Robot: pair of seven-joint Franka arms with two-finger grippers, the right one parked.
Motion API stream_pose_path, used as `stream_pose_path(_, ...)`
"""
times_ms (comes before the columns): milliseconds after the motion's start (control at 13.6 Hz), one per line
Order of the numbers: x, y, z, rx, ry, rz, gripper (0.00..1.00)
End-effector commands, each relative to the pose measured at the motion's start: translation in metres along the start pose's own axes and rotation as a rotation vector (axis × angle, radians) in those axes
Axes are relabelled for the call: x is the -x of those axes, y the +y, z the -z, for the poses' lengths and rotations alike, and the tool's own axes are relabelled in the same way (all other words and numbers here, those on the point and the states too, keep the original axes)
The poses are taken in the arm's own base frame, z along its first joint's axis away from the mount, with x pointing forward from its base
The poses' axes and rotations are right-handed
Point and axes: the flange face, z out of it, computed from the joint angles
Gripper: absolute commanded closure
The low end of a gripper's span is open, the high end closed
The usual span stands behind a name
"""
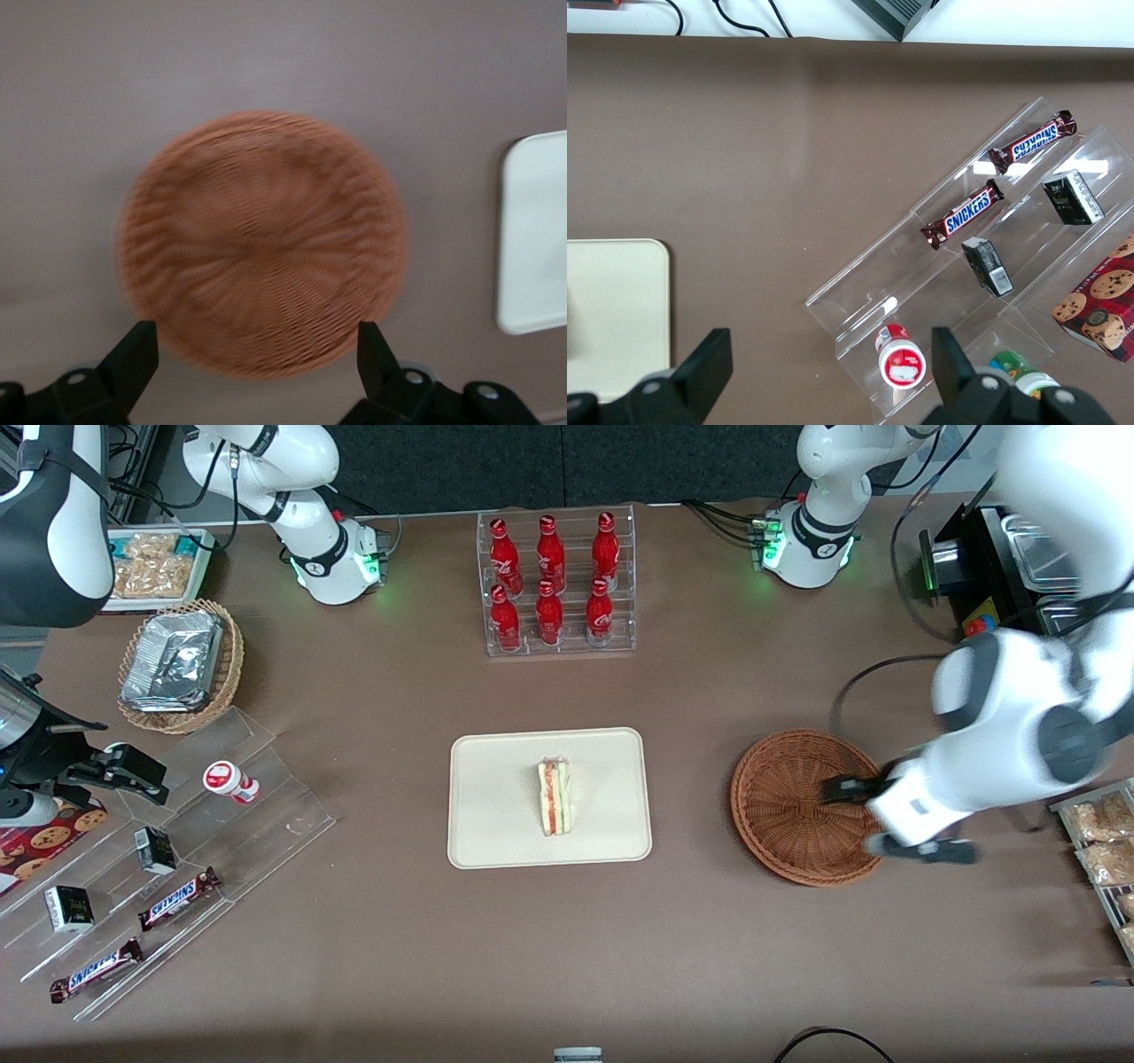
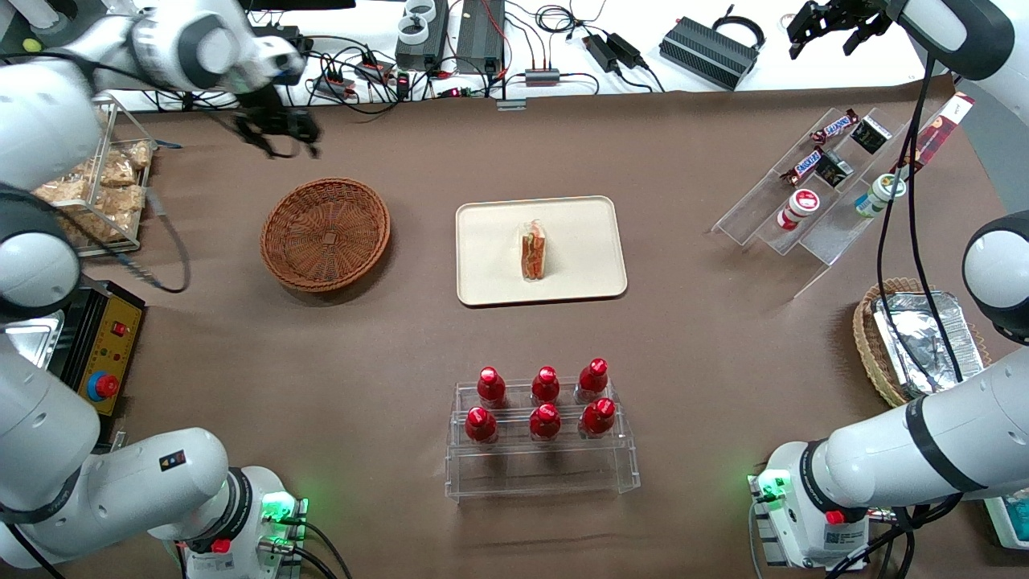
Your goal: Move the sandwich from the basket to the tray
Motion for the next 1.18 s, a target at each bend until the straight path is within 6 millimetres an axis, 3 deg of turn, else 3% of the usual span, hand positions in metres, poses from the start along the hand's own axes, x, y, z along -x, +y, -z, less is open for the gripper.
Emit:
stream_pose_path(0,0.040,-0.031,0.051,-0.043,0.017,0.000,0.01)
stream_pose_path(369,0.074,-0.030,0.131,-0.105,0.077,0.044,0.01)
stream_pose_path(516,0.081,-0.030,0.150,-0.116,0.096,0.053,0.01)
stream_pose_path(738,0.091,-0.027,0.167,-0.130,0.122,0.065,0.01)
stream_pose_path(1107,0.094,-0.027,0.168,-0.138,0.111,0.070,0.01)
